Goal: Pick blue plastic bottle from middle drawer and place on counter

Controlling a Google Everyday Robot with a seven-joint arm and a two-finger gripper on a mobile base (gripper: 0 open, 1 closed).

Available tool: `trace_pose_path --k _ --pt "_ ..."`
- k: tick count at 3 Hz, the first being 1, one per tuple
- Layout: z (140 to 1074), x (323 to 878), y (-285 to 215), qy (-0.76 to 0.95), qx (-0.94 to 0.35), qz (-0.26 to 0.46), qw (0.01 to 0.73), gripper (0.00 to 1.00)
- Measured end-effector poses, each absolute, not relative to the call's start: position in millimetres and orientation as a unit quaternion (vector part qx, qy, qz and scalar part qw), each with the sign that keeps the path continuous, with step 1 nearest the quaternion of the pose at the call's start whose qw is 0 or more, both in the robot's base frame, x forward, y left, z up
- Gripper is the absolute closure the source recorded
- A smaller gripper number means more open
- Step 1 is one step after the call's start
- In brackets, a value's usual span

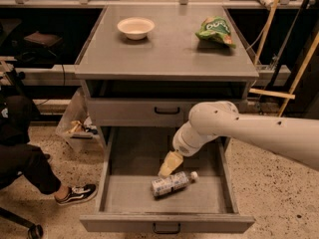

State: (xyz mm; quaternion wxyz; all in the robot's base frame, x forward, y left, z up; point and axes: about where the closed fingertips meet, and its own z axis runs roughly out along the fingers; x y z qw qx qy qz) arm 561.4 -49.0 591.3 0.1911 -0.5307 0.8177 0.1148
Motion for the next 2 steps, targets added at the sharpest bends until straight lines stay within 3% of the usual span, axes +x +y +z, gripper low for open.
trace_pose_path --k 2 --pt "538.7 582.4 -48.7 0.817 -0.537 0.086 0.19 0.0"
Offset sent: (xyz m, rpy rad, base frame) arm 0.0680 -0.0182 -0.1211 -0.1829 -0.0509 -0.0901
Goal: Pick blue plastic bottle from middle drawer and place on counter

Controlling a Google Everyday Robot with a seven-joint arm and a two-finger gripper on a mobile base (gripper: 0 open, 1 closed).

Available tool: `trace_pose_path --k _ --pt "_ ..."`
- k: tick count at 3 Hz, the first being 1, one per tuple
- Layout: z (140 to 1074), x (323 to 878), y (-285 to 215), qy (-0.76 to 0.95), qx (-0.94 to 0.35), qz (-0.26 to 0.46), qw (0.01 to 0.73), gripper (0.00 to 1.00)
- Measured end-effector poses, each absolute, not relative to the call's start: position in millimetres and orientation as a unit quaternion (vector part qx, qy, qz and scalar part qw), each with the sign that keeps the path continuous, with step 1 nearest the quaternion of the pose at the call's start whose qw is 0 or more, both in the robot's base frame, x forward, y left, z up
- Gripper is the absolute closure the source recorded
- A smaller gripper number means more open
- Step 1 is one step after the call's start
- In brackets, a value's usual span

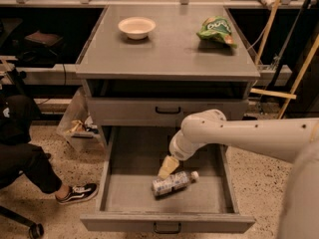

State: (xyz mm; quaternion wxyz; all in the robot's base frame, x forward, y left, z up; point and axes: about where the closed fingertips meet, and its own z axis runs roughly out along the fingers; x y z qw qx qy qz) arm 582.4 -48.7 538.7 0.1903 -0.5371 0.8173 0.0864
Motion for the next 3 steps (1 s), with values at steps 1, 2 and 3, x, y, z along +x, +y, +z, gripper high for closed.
trace_pose_path --k 1,2,3 --pt "501.3 616.2 -63.1 0.833 -0.521 0.037 0.183 0.0" --pt "499.5 619.2 -68.9 0.838 -0.514 0.03 0.181 0.0" --pt "484.7 611.7 -65.6 0.827 -0.528 0.056 0.186 0.0"
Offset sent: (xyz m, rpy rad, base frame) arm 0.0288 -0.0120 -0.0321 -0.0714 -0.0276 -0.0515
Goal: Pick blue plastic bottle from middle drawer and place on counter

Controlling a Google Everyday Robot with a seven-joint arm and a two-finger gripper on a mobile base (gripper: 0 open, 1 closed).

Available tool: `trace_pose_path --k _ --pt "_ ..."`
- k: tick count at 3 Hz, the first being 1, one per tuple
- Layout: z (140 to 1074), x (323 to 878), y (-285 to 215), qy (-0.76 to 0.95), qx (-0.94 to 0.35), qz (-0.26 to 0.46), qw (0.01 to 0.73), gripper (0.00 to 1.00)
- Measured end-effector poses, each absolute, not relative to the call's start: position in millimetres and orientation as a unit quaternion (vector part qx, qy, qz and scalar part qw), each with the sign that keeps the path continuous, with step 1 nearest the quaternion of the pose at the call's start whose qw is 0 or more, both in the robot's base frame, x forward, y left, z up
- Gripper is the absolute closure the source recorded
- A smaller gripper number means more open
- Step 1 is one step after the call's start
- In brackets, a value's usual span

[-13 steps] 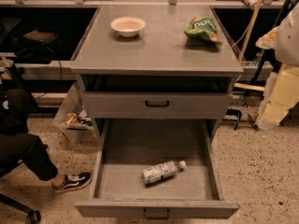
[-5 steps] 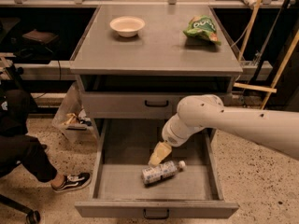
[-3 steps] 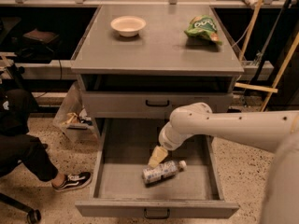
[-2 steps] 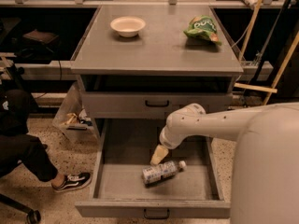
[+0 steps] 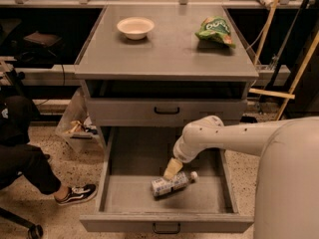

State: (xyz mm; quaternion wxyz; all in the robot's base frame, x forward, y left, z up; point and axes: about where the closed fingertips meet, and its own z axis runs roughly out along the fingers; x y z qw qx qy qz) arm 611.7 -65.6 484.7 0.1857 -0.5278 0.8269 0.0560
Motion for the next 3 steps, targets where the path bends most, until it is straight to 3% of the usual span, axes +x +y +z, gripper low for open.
trace_pose_path --k 2,3 --pt "430.8 581.1 -67.5 0.814 -0.494 0.242 0.186 0.0" --pt "420.2 578.5 -76.1 0.794 -0.521 0.252 0.186 0.0"
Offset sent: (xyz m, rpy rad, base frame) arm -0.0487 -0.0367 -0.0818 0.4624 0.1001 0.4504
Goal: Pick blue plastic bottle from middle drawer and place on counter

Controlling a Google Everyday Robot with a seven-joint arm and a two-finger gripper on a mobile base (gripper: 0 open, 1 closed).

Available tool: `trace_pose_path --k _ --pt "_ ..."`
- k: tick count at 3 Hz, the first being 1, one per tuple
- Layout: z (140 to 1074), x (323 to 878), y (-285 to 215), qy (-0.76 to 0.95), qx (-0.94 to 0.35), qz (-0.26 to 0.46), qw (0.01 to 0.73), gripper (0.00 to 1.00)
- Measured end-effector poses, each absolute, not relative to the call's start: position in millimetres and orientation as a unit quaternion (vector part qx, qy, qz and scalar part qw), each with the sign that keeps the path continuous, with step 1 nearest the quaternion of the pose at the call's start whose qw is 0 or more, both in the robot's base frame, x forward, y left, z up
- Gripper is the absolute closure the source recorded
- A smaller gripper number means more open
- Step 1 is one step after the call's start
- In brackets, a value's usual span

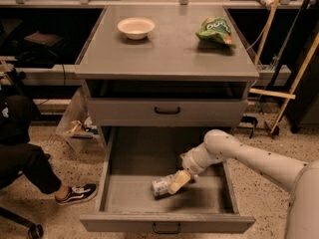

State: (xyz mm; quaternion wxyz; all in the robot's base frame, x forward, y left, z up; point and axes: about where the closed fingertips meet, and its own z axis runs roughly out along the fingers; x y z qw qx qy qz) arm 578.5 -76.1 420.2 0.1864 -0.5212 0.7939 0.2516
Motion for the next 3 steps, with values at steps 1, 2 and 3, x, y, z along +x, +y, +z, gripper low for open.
trace_pose_path --k 1,2,3 --pt "385.6 574.2 -56.8 0.796 -0.509 0.243 0.22 0.0" --pt "379.5 569.0 -50.1 0.797 -0.509 0.247 0.212 0.0" --pt "379.3 568.9 -49.9 0.797 -0.509 0.247 0.212 0.0"
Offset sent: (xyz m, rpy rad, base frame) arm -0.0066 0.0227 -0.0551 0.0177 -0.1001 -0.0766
